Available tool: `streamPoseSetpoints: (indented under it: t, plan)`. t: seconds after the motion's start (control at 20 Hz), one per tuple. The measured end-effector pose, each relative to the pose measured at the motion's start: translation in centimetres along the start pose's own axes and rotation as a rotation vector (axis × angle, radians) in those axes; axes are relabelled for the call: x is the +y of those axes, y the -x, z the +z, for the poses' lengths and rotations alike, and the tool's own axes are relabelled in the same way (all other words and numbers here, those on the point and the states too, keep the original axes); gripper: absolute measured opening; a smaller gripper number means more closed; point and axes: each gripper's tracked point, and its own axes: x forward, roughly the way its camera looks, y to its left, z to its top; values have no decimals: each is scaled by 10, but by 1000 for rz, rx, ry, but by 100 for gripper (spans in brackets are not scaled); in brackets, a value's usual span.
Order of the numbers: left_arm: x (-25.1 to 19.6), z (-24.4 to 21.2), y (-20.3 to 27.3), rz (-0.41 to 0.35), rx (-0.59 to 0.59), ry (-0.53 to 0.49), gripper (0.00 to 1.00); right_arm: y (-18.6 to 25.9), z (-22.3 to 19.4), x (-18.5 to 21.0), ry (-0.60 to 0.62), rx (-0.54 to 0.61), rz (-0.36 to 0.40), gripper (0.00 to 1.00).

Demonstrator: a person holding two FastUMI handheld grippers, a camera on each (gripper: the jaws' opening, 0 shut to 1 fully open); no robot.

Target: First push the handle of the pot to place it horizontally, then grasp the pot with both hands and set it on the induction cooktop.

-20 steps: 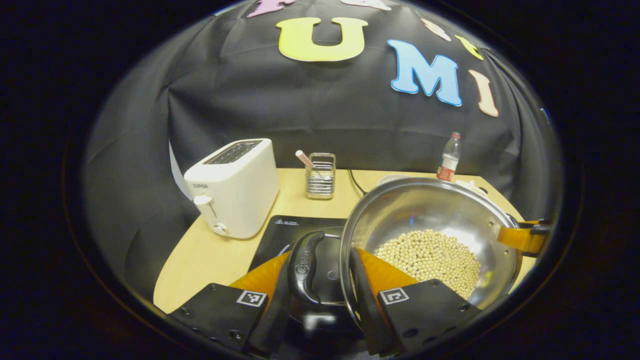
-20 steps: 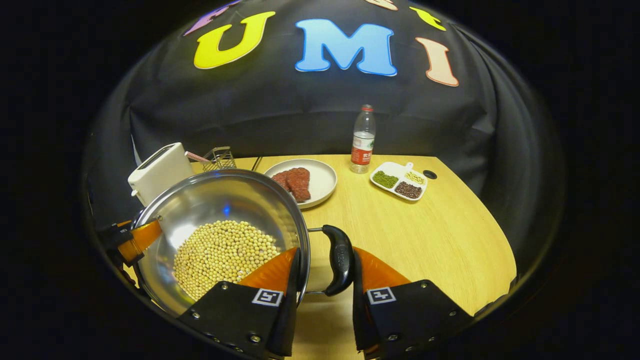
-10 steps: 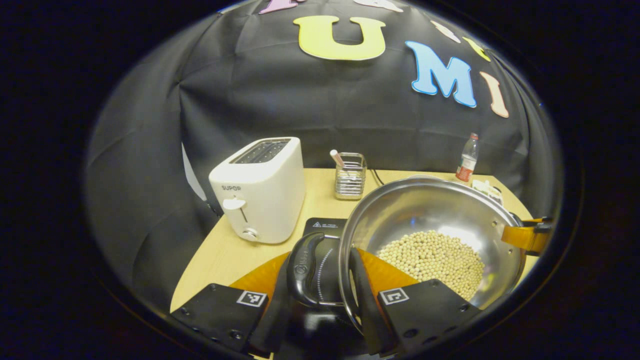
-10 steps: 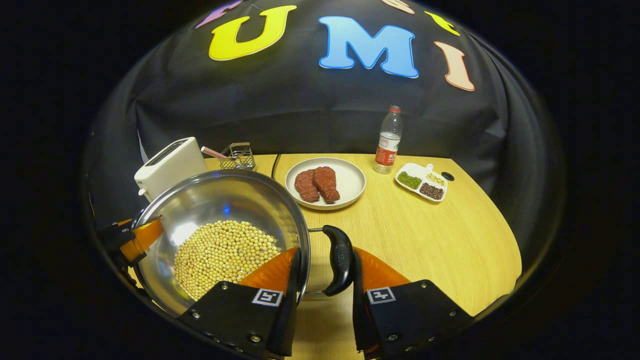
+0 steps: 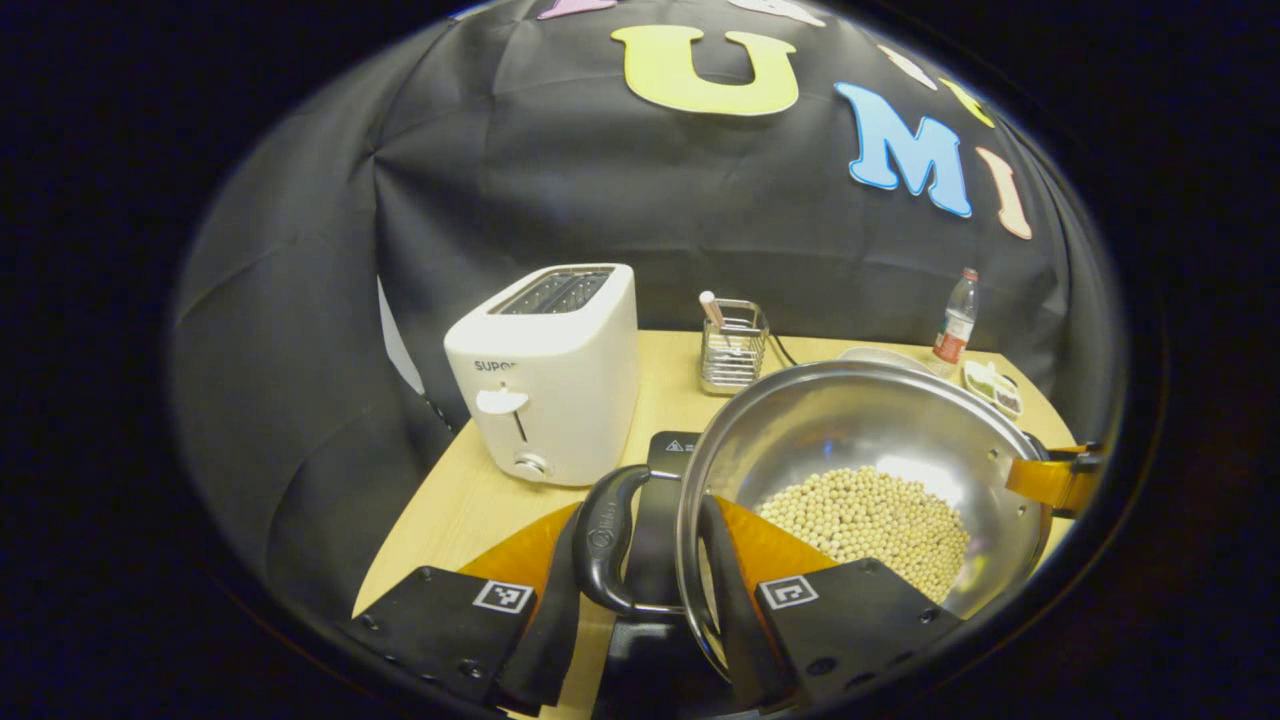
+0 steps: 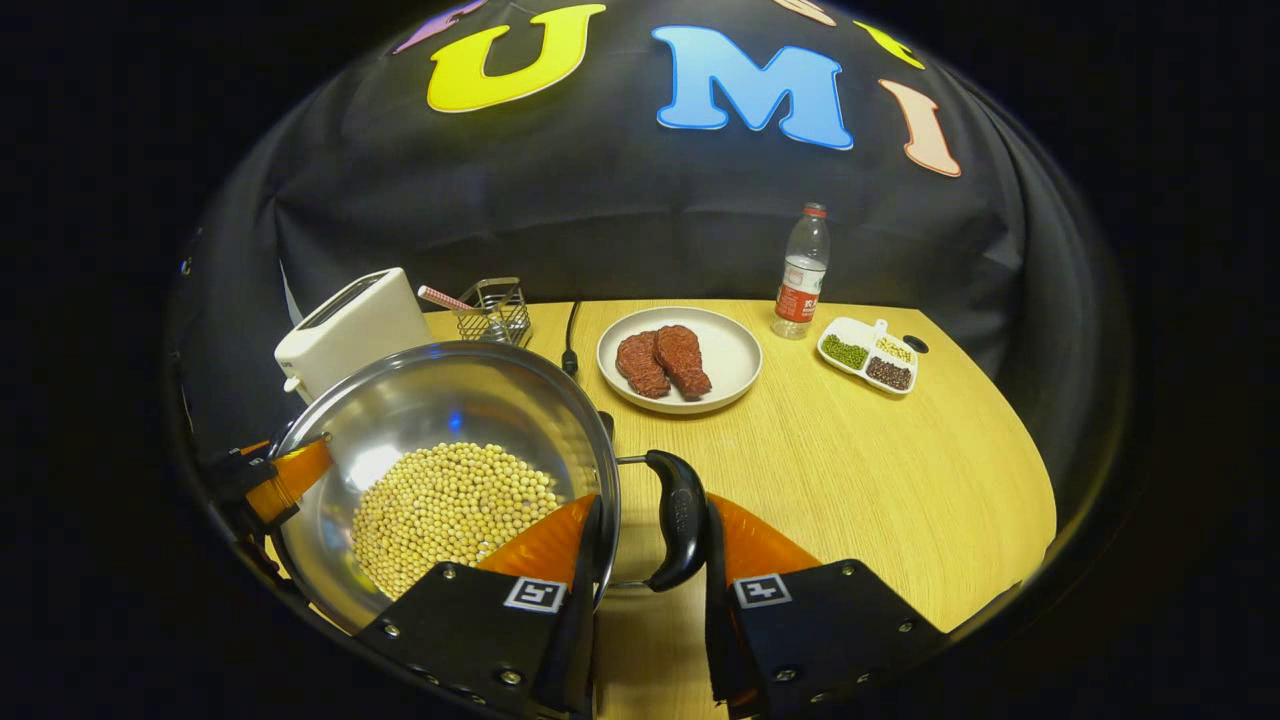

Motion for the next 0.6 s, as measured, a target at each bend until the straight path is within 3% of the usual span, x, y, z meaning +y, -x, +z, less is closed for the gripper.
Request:
streamPoseSetpoints:
  t: [0.05, 0.3, 0.4, 0.45, 0.5, 0.55, 0.6]
  plan:
    - [1, -2, -2, 1, 3, 5, 64, 0, -1, 1, -2, 3, 2, 47]
    - [6, -6, 1, 18, -11, 28, 67, -3, 1, 2, -3, -7, 23, 50]
    - [13, 1, 16, 55, -56, 32, 79, 2, 6, 3, 2, -28, 46, 61]
    - [15, 14, 26, 78, -100, 28, 83, 7, 14, -4, 9, -60, 41, 78]
    - [12, 28, 35, 94, -149, 22, 95, 14, 21, -11, 13, -89, 35, 95]
    - [7, 45, 54, 103, -194, 14, 100, 19, 28, -16, 12, -118, 37, 98]
    - [0, 57, 67, 105, -233, 2, 97, 27, 33, -23, 10, -148, 36, 98]
